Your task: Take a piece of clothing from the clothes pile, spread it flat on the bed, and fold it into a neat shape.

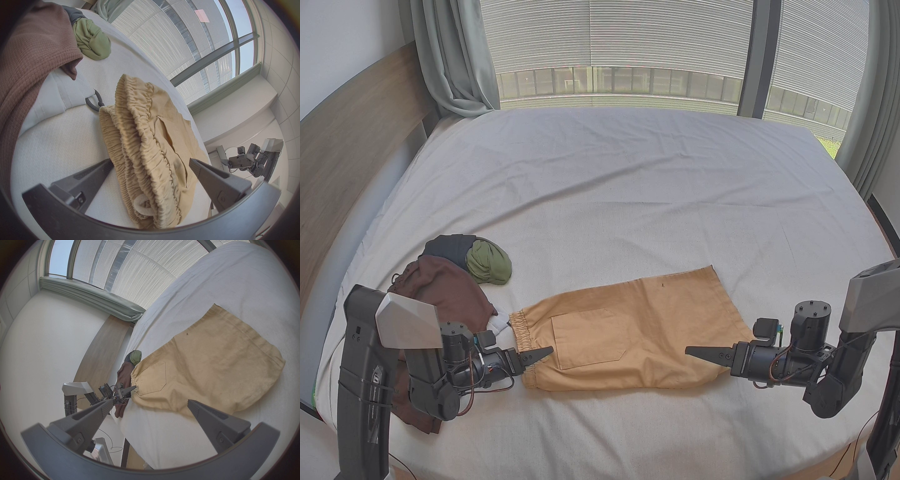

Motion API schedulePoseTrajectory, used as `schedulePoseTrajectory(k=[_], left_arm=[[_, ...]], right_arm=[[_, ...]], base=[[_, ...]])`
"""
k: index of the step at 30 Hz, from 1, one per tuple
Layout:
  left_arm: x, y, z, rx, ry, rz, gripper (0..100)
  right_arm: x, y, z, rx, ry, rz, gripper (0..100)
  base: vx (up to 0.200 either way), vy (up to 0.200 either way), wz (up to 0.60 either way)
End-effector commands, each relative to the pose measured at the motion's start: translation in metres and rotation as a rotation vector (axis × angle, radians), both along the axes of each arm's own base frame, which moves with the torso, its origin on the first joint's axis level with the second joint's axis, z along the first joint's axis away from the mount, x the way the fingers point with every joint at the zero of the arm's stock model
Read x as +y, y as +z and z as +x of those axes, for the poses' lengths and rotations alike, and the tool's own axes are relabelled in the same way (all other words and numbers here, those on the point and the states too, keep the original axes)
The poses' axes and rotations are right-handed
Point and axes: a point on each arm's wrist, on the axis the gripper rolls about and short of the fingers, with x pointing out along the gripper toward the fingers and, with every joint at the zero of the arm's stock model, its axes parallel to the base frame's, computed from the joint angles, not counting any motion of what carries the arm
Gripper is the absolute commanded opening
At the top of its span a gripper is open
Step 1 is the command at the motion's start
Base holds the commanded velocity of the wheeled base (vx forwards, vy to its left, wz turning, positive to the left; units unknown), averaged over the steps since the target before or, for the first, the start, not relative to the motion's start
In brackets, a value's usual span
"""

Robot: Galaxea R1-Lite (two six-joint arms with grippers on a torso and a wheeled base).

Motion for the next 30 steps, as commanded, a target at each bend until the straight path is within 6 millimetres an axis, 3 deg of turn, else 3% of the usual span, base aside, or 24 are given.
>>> schedulePoseTrajectory(k=[1, 11, 27, 30], left_arm=[[-0.003, 0.002, 0.004, -0.024, -0.003, -0.004, 0], [-0.001, -0.001, 0.005, -0.02, 0.004, -0.004, 0], [0.004, 0.021, -0.019, 0.026, -0.065, -0.033, 0], [0.017, 0.029, -0.023, 0.027, -0.068, -0.051, 0]], right_arm=[[0.0, -0.005, 0.0, 0.016, 0.001, -0.005, 100], [0.0, -0.006, -0.002, 0.022, 0.002, -0.008, 100], [0.0, -0.012, 0.001, 0.014, -0.004, -0.007, 100], [0.0, -0.012, 0.001, 0.017, -0.004, -0.008, 100]], base=[[0.0, 0.0, 0.0], [0.0, 0.0, 0.0], [0.0, 0.0, 0.0], [0.0, 0.0, 0.0]])
